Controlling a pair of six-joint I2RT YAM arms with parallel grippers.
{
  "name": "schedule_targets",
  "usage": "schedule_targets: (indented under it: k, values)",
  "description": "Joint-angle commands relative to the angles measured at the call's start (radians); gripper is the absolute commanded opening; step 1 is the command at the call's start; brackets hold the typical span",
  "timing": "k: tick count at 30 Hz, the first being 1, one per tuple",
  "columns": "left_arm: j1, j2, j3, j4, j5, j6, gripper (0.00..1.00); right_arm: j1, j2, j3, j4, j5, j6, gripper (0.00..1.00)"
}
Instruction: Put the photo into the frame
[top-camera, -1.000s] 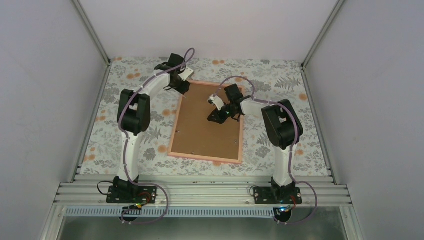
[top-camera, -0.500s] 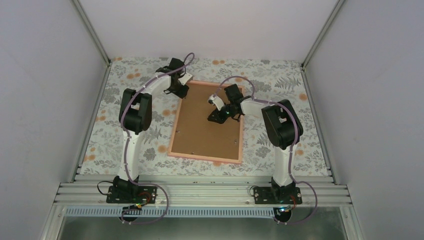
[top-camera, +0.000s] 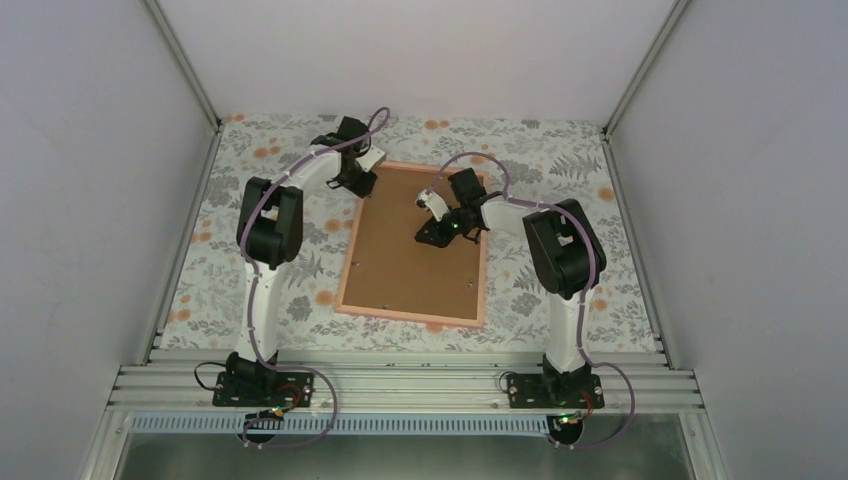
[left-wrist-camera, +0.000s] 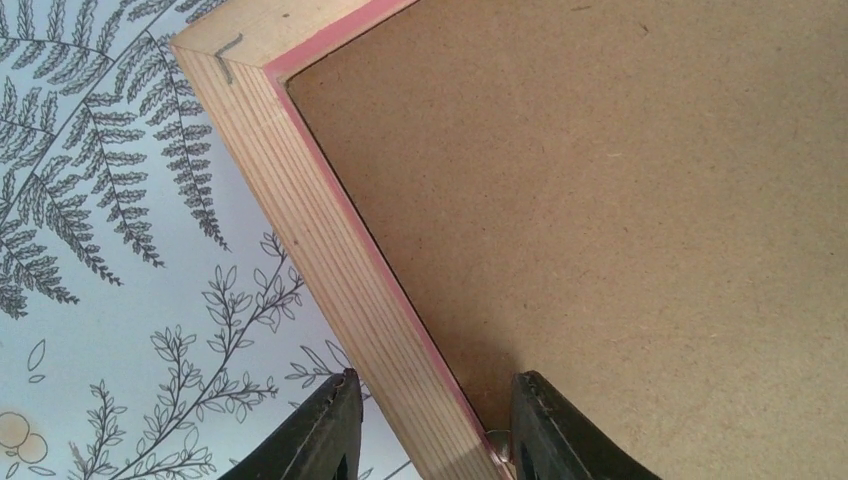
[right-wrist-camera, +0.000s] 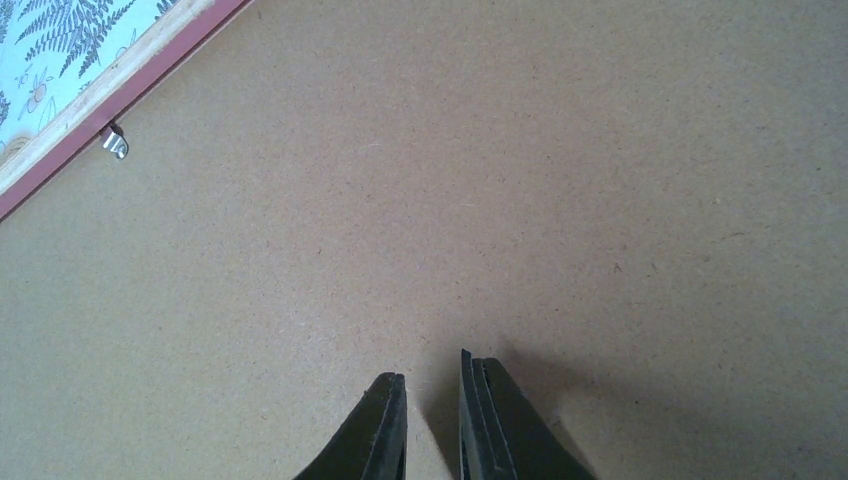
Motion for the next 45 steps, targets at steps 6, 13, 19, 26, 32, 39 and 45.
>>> schedule_targets:
  k: [6, 13, 19, 26, 32, 39, 45]
  values:
    - [0.013, -0.051, -0.023, -0.089, 0.004, 0.032, 0.41, 0.016, 0.033, -0.033, -0.115, 0.09, 0.014, 0.17]
    - [0.014, -0.182, -0.041, 0.082, 0.097, 0.161, 0.67, 0.001, -0.047, 0.064, -0.163, -0.005, -0.037, 0.28]
    - [0.01, -0.169, 0.007, 0.121, 0.221, 0.249, 0.98, -0.087, -0.065, 0.202, -0.2, -0.017, -0.059, 0.49]
    - [-0.016, 0.024, 0.306, 0.0, 0.378, 0.295, 1.0, -0.205, 0.016, 0.374, -0.254, 0.018, -0.057, 0.5]
    - [-0.084, 0.209, 0.541, -0.093, 0.401, 0.354, 0.99, -0.263, 0.075, 0.428, -0.24, 0.091, -0.028, 0.48]
    - [-0.153, 0.305, 0.595, -0.072, 0.355, 0.444, 0.99, -0.286, 0.12, 0.422, -0.209, 0.136, 0.002, 0.49]
    - [-0.171, 0.344, 0.586, 0.02, 0.253, 0.421, 0.98, -0.301, 0.143, 0.414, -0.184, 0.202, 0.034, 0.49]
